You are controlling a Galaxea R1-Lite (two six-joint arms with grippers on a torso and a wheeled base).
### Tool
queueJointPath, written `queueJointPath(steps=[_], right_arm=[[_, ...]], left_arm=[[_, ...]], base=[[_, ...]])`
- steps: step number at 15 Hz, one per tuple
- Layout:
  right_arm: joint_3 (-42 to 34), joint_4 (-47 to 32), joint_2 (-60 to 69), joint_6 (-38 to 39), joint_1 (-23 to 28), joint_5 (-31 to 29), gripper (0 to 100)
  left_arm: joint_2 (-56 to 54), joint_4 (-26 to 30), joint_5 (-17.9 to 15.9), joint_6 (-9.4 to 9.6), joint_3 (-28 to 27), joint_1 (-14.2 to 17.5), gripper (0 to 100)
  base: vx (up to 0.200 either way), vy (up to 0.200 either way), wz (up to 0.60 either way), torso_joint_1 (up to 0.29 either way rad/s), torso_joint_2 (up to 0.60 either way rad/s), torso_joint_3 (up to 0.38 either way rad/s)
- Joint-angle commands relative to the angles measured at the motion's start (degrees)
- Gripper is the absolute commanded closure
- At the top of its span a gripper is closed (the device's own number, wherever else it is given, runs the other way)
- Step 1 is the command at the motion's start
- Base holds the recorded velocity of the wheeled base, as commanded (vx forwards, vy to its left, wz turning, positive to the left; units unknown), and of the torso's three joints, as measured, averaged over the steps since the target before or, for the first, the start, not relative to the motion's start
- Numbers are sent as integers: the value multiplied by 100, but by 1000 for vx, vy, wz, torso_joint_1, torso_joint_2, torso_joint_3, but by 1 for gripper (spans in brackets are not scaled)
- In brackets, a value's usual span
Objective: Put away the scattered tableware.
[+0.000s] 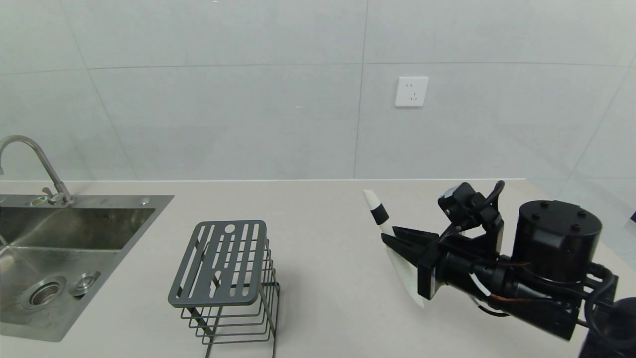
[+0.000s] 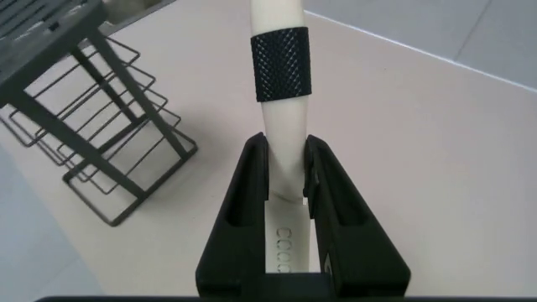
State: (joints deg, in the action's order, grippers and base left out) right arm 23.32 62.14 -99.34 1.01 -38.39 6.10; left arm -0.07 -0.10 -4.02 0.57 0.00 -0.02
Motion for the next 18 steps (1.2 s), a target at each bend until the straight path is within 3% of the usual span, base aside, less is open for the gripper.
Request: queueJointPath(steps=[1,3,4,5,6,7,9,12,13,14,16,18], right_arm=[[-29,9,257,-154,16,243,100],[-135,211,336,-338,16,498,100],[-196,326,336,-400,16,639,100],[-249,361,336,-497,-2,779,100],[-311,369,345,-620,-11,973,100],[-328,369,345,-699,-11,1131,100],[-363,387,389,-822,-11,1394,100],[-434,721,424,-883,-134,1825,100],[-434,809,451,-883,-151,1939,100],[-442,818,460,-883,-169,1966,100],[-416,818,460,-875,-195,1974,100],[-381,818,451,-866,-195,1966,100]], left_arm=[[7,-122,-134,224,0,2,0],[7,-2117,-195,329,0,2,0],[7,-2240,-362,285,-62,2,0],[7,-2214,-617,118,-176,-6,0],[7,-2012,-881,-136,-413,-6,0],[69,-1634,-1206,-251,-765,-33,0],[491,-1168,-1549,-268,-1274,-182,0],[1501,-1212,-2015,-251,-1758,-964,0],[2134,-1273,-2393,-242,-2065,-1509,0],[2591,-1396,-2551,-242,-2215,-1826,0],[3576,-1977,-2595,-224,-2294,-2239,0],[4516,-2706,-2709,-198,-2294,-2415,0]], base=[[0,0,0,0,0,0],[0,0,0,0,0,0],[0,0,0,0,0,0],[0,0,0,0,0,0],[0,0,0,0,0,0],[0,0,0,0,0,0],[0,0,0,0,0,0],[0,0,0,0,0,0],[0,0,0,0,0,0],[0,0,0,0,0,0],[0,0,0,0,0,0],[0,0,0,0,0,0]])
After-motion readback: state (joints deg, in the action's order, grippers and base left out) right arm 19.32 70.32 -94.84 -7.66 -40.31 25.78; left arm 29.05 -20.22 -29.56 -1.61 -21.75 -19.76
